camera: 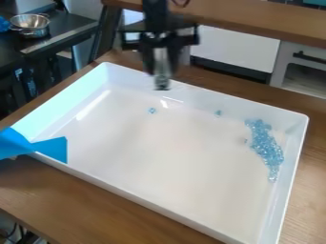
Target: Sweep into pile
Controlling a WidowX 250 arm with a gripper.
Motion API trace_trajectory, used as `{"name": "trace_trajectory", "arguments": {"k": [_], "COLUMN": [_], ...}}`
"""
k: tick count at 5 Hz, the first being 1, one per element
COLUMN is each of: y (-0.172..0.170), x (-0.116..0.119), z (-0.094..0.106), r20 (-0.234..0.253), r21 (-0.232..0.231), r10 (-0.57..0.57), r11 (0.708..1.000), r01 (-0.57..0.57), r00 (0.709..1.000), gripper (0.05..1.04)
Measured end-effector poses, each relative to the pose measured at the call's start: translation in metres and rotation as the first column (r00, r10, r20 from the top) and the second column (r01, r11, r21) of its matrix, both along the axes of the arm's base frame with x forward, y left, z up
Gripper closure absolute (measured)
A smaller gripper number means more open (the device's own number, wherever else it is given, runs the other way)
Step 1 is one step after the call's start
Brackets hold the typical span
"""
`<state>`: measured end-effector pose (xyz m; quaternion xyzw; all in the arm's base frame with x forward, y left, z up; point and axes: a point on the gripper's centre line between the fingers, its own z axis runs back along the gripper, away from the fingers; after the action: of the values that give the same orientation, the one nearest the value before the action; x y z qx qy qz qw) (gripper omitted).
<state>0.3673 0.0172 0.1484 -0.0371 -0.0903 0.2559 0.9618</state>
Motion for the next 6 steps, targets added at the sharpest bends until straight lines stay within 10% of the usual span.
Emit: {"name": "trace_trajectory", "arguments": {"k": [3, 6], "y": [0.094, 0.063], "x": [-0.010, -0.013], "z": [-0.086, -0.103], "r20": [-0.132, -0.169], "r21": [0.252, 0.248], "r10": [-0.052, -0.090], "r11": [0.964, 0.960], "r01": [0.084, 0.131], "r00": [0.990, 0.981], "gripper": [0.706, 0.707]}}
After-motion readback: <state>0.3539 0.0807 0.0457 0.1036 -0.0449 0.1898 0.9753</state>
